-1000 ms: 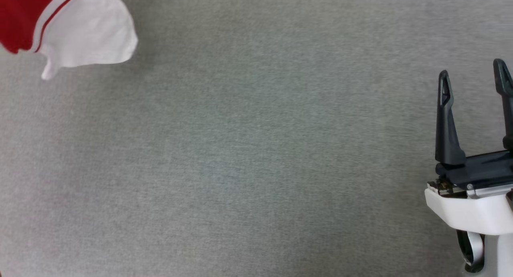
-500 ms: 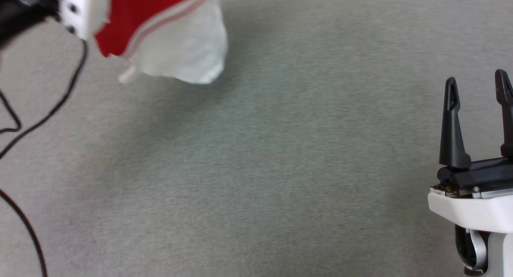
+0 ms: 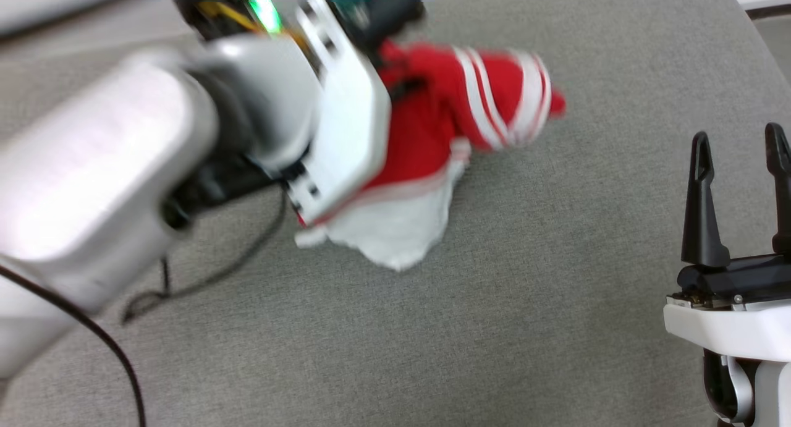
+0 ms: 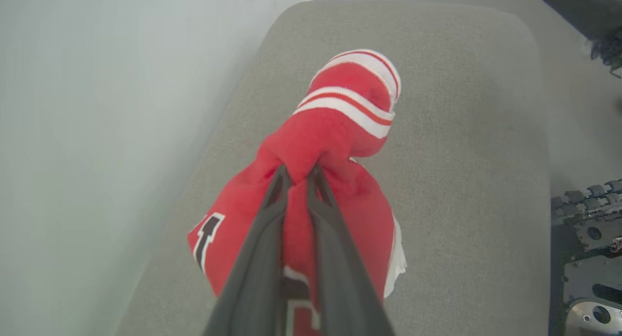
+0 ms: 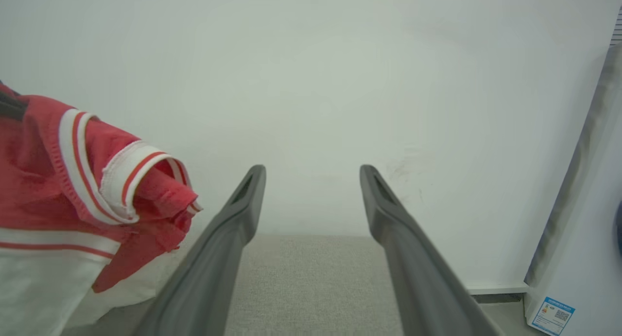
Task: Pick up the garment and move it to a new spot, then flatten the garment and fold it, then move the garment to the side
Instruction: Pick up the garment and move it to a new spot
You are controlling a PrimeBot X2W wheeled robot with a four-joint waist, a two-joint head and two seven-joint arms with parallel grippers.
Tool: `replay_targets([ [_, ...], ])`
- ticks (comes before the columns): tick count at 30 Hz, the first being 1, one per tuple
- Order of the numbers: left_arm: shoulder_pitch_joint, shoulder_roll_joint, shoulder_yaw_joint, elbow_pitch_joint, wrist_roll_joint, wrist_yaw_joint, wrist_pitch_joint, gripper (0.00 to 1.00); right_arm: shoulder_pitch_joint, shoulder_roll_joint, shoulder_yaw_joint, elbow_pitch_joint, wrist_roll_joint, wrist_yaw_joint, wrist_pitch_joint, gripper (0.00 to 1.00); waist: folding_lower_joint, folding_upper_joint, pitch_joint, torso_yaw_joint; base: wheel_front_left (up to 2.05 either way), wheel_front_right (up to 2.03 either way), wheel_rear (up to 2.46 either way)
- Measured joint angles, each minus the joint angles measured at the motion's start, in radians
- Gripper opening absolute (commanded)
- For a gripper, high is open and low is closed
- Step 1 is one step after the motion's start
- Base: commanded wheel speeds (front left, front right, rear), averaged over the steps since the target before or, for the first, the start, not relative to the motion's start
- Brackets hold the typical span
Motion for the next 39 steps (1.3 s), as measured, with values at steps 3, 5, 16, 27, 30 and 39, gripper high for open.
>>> replay_targets([
  [3,0.045,-0.017,-0.064,0.021,0.000,0.000,-0.019,0.00,-0.001,0.000,0.003,0.007,0.003,0.000,0.000,1.00,0.0000,0.0000,0.015,-0.005,0.00,0.00,0.00],
  [5,0.076,-0.027,-0.106,0.046,0.000,0.000,-0.037,0.00,-0.002,0.000,0.007,0.013,0.004,0.000,0.000,1.00,0.0000,0.0000,0.027,-0.010,0.00,0.00,0.00],
  [16,0.239,-0.076,-0.259,0.264,-0.012,0.000,-0.170,0.00,-0.016,0.001,0.017,0.050,0.006,0.000,0.000,1.00,0.0002,0.0000,0.101,-0.038,0.00,0.00,0.00],
  [27,0.253,-0.124,-0.231,0.350,0.035,0.001,-0.473,1.00,-0.002,0.001,0.028,0.075,-0.001,0.000,0.000,1.00,0.0001,0.0000,0.048,-0.013,0.00,0.00,0.00],
  [30,0.254,-0.125,-0.185,0.347,0.066,0.032,-0.602,1.00,0.017,0.001,0.031,0.081,-0.007,0.000,0.000,1.00,0.0001,0.0000,0.014,0.003,0.00,0.00,0.00],
  [39,0.383,-0.112,-0.088,0.341,0.173,0.244,-0.929,1.00,0.063,0.001,0.027,0.114,-0.032,0.000,0.000,1.00,0.0001,0.0000,-0.079,0.077,0.00,0.00,0.00],
])
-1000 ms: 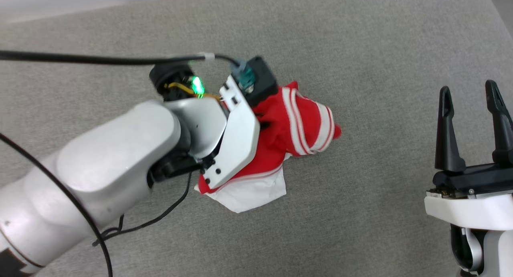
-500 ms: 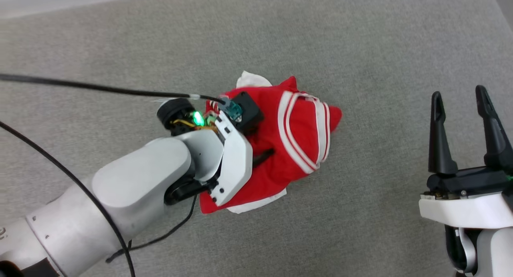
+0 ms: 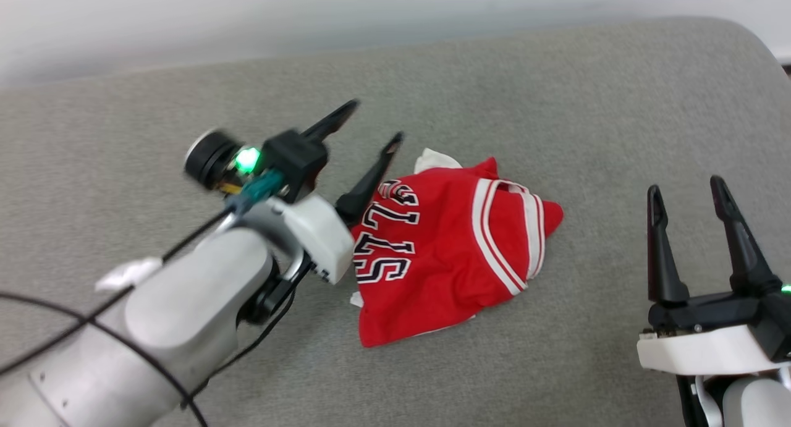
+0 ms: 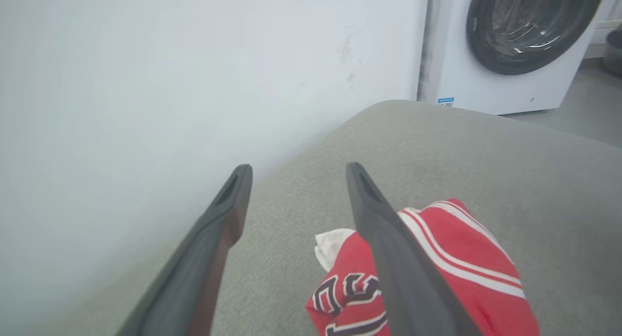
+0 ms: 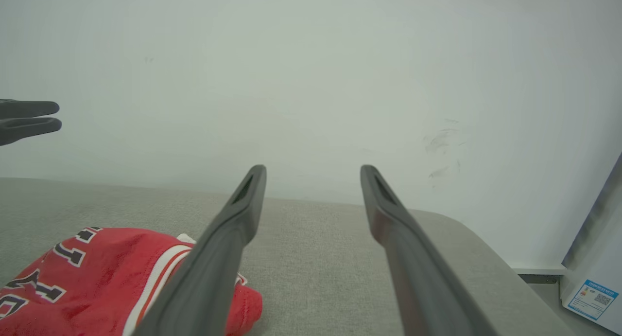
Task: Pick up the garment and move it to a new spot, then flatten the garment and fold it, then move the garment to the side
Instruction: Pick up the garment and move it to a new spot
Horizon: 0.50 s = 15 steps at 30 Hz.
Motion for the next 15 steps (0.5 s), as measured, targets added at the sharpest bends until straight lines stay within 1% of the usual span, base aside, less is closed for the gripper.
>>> replay_targets([
  [2,0.056,0.004,0.030,0.000,0.017,0.059,-0.022,1.00,0.011,0.000,-0.002,0.005,-0.001,0.000,0.000,1.00,0.0000,0.0000,-0.017,0.016,0.00,0.00,0.00],
  [4,0.115,0.007,0.087,-0.009,0.027,0.118,-0.030,1.00,0.020,0.000,-0.002,0.008,-0.001,0.000,0.000,1.00,0.0001,0.0000,-0.033,0.031,0.00,0.00,0.00],
  [6,0.183,0.005,0.185,-0.057,0.069,0.172,-0.030,1.00,0.026,0.000,-0.005,0.009,-0.001,0.000,0.000,1.00,0.0001,0.0000,-0.046,0.044,0.00,0.00,0.00],
  [9,0.311,0.001,0.323,-0.127,0.151,0.231,-0.033,1.00,0.036,0.000,-0.011,0.011,0.007,0.000,0.000,1.00,0.0001,0.0000,-0.060,0.060,0.00,0.00,0.00],
  [10,0.365,-0.007,0.367,-0.150,0.173,0.247,-0.033,1.00,0.039,0.000,-0.012,0.012,0.009,0.000,0.000,1.00,0.0001,0.0000,-0.064,0.065,0.00,0.00,0.00],
  [12,0.461,-0.021,0.448,-0.184,0.217,0.261,-0.033,1.00,0.049,0.000,-0.014,0.014,0.010,0.000,0.000,1.00,0.0001,0.0000,-0.072,0.074,0.00,0.00,0.00],
  [15,0.579,-0.048,0.556,-0.222,0.295,0.275,-0.033,1.00,0.061,0.000,-0.017,0.020,0.020,0.000,0.000,1.00,0.0001,0.0000,-0.083,0.085,0.00,0.00,0.00],
])
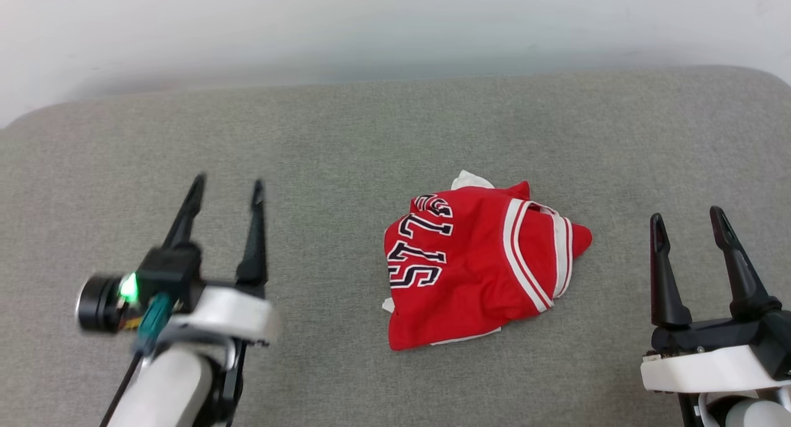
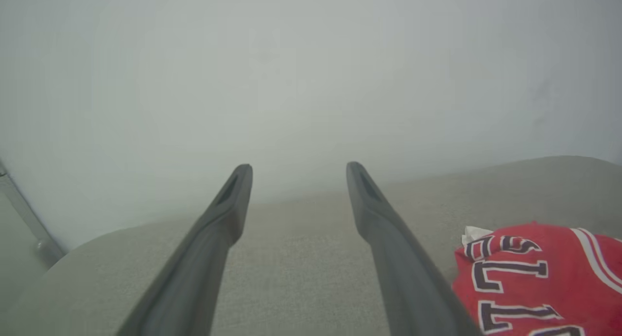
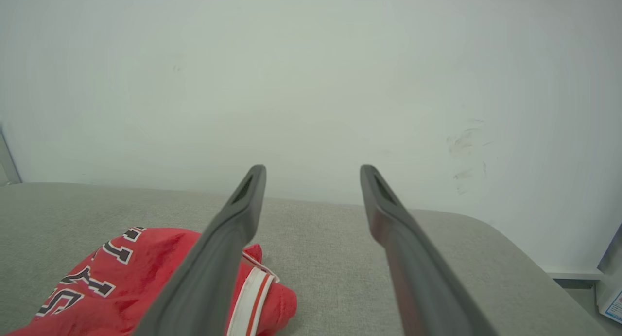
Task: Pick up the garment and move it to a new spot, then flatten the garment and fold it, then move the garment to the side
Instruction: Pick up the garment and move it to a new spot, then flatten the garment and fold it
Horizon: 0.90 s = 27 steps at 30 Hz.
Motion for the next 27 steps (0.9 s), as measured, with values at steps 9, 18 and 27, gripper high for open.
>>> replay_targets([
  [9,0.259,-0.138,0.235,-0.046,0.154,-0.035,0.000,1.00,0.026,0.000,0.001,0.034,0.045,0.000,0.000,1.00,0.0000,0.0000,-0.032,0.010,0.00,0.00,0.00],
  [18,0.383,-0.259,0.349,-0.024,0.250,-0.144,0.000,1.00,0.079,0.000,0.022,0.065,0.078,0.000,0.000,1.00,0.0000,0.0000,-0.087,0.001,0.00,0.00,0.00],
  [27,0.436,-0.340,0.438,-0.032,0.321,-0.244,0.000,1.00,0.131,0.000,0.034,0.078,0.109,0.000,0.000,1.00,0.0000,0.0000,-0.129,0.006,0.00,0.00,0.00],
])
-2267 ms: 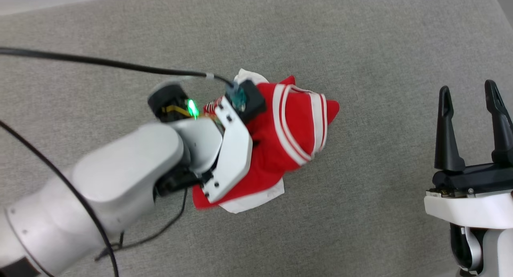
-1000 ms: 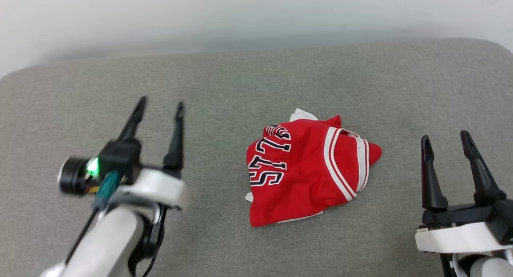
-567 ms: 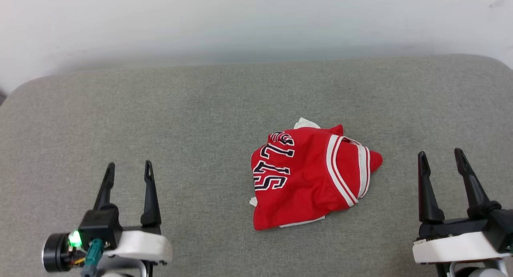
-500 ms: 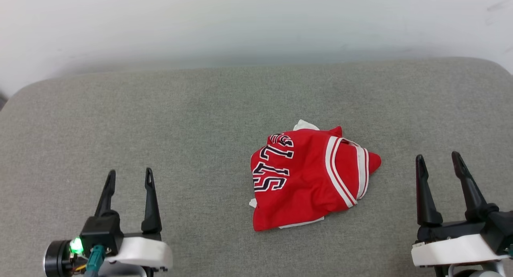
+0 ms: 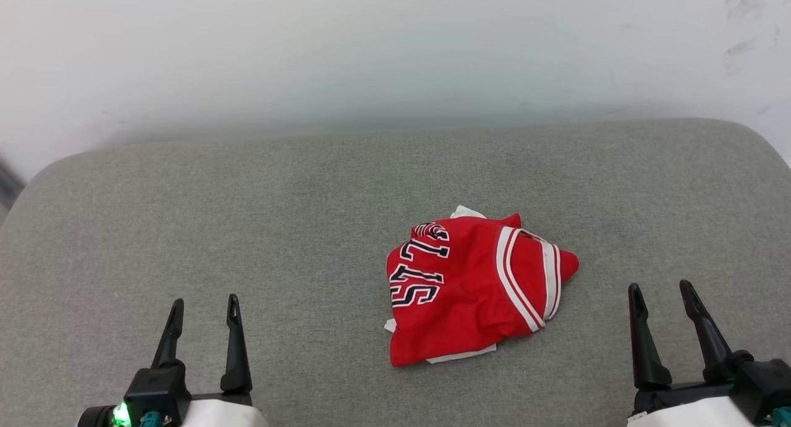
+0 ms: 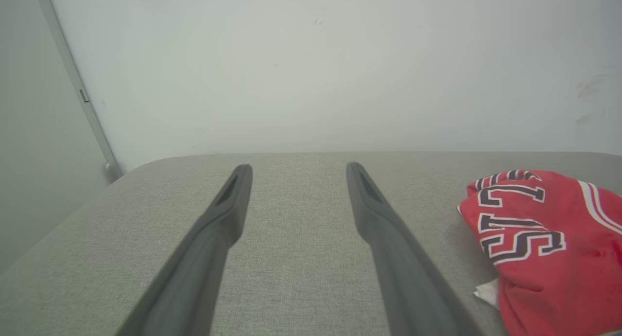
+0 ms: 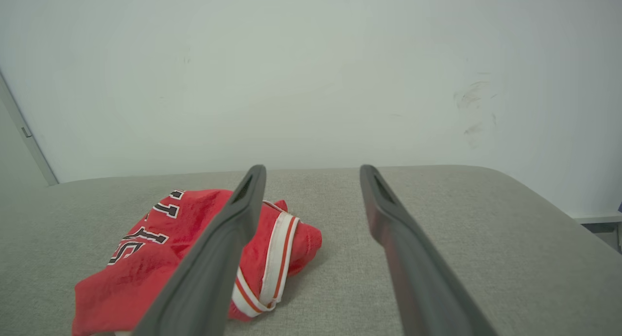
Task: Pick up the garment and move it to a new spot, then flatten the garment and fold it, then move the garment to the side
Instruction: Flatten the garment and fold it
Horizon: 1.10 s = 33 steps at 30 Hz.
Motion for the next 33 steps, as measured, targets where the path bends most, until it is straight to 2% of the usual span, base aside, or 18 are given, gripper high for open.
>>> replay_targets([
  [10,0.028,-0.055,0.066,-0.007,0.047,-0.077,0.000,1.00,0.017,0.000,-0.005,0.004,0.019,0.000,0.000,1.00,0.0000,0.0000,-0.021,0.003,0.00,0.00,0.00],
  [20,0.014,-0.077,0.091,0.015,0.076,-0.136,0.000,1.00,0.018,0.000,0.002,0.004,0.019,0.000,0.000,1.00,0.0000,0.0000,-0.019,0.002,0.00,0.00,0.00],
  [27,-0.184,-0.048,0.088,0.052,0.099,-0.204,0.000,1.00,0.003,0.000,0.003,-0.005,0.005,0.000,0.000,1.00,0.0001,0.0000,0.008,-0.009,0.00,0.00,0.00],
  [33,-0.426,-0.007,0.018,0.138,0.111,-0.251,0.000,1.00,-0.032,0.000,0.007,-0.019,-0.006,0.000,0.000,1.00,0.0002,0.0000,0.061,-0.026,0.00,0.00,0.00],
])
